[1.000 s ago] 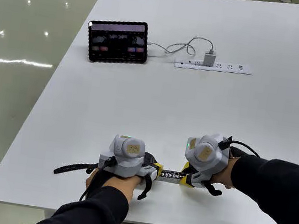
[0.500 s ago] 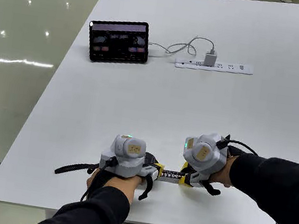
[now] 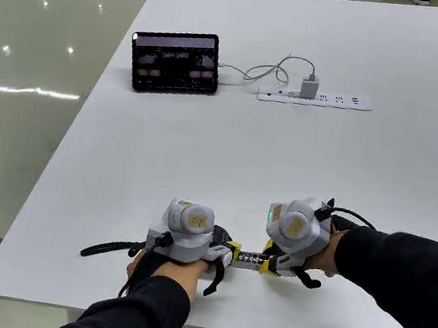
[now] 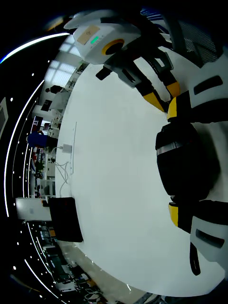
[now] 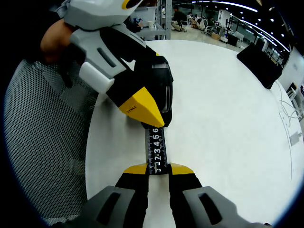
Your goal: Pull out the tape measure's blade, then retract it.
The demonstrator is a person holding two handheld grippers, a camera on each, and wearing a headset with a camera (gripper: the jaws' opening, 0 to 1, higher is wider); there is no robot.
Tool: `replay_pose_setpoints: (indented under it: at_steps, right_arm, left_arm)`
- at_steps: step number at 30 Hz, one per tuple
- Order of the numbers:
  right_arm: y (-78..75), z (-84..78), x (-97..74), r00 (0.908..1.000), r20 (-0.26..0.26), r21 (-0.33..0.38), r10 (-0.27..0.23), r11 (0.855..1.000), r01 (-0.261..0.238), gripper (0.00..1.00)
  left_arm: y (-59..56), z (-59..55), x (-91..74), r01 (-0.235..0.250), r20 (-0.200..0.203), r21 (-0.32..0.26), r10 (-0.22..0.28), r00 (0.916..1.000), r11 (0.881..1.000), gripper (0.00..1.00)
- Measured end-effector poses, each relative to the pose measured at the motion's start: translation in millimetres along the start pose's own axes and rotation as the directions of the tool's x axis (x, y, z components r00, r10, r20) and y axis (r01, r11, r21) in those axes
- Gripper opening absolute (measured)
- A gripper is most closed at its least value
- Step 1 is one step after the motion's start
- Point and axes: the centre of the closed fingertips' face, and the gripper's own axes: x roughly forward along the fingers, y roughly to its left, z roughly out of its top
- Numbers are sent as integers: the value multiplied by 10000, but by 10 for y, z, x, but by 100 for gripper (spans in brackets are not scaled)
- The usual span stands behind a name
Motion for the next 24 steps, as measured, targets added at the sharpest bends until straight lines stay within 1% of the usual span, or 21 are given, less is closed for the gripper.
replay_pose_setpoints:
  at_steps: [9,24]
  right_arm:
    - [7,26,11,10000,52,-61,-5,10000,5,11]
    - [11,79,42,9999,144,65,-19,10000,18,12]
  left_arm:
    - [2,-2,8,4,0,-16,-4,10000,10000,62]
    - [-1,1,0,20,11,-29,-20,10000,10000,62]
